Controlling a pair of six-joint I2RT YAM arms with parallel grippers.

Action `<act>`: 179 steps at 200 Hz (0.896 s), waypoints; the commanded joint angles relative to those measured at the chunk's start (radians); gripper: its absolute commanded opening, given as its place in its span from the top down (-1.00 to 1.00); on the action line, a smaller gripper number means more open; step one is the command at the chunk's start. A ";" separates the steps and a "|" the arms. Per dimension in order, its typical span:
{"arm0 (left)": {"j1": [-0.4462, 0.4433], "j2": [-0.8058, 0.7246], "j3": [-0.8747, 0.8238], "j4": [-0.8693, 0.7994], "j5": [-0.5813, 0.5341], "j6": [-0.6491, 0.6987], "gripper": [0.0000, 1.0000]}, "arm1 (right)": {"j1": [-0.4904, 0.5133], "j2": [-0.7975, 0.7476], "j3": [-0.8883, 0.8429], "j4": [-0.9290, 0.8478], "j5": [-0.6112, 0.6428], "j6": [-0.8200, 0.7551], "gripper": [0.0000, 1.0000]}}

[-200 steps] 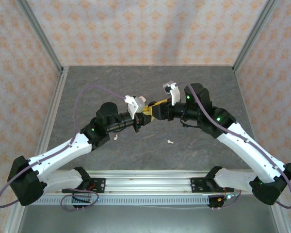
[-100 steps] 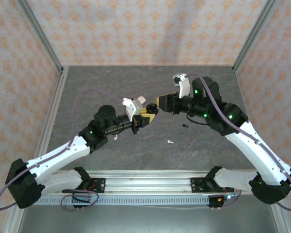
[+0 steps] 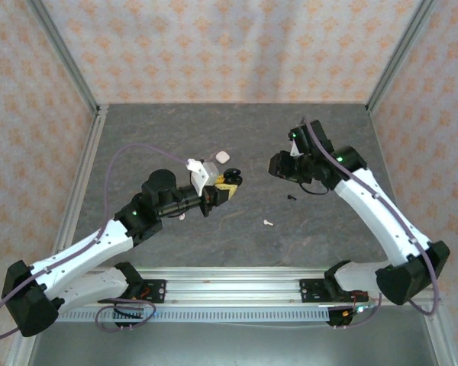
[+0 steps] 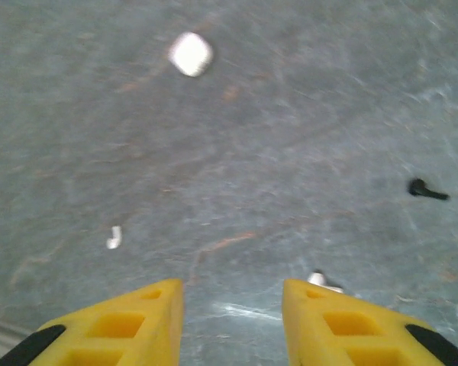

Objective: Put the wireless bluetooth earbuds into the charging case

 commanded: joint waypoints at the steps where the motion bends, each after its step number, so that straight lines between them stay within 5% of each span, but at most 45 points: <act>1: -0.007 0.026 -0.002 0.053 -0.013 -0.001 1.00 | -0.065 0.040 -0.060 -0.031 -0.031 0.004 0.21; 29: -0.006 0.079 0.025 0.088 -0.035 0.002 1.00 | -0.183 0.137 -0.129 -0.006 -0.120 -0.075 0.14; 77: -0.008 0.157 0.114 0.050 -0.078 0.077 1.00 | -0.300 0.322 -0.137 -0.007 -0.094 -0.224 0.09; 179: -0.007 0.285 0.301 -0.031 -0.044 0.100 1.00 | -0.346 0.518 -0.128 0.120 -0.119 -0.283 0.06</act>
